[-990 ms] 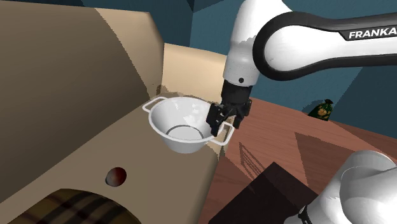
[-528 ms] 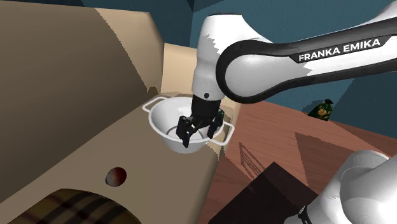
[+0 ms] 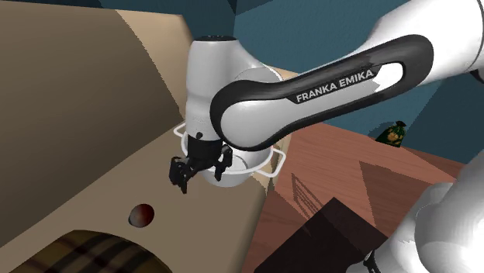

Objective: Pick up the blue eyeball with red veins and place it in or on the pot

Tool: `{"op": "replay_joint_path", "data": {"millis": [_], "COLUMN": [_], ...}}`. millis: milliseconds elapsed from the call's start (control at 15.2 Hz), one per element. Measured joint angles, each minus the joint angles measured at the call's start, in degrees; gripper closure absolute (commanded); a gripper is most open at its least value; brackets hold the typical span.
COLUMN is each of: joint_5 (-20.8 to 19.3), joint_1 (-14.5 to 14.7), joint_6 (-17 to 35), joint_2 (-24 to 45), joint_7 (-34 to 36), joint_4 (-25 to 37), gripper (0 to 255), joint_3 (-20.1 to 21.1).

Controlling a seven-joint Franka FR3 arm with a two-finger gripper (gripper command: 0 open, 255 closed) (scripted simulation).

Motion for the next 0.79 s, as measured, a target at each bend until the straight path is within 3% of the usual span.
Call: {"op": "replay_joint_path", "data": {"millis": [396, 792], "joint_5": [-9.6, -17.9], "joint_1": [3.6, 10.3], "joint_6": [2.0, 1.4], "joint_2": [13.2, 26.3], "joint_7": [8.4, 15.1], "joint_4": [10.3, 23.0], "gripper": [0, 0], "joint_3": [0.9, -1.0]}}
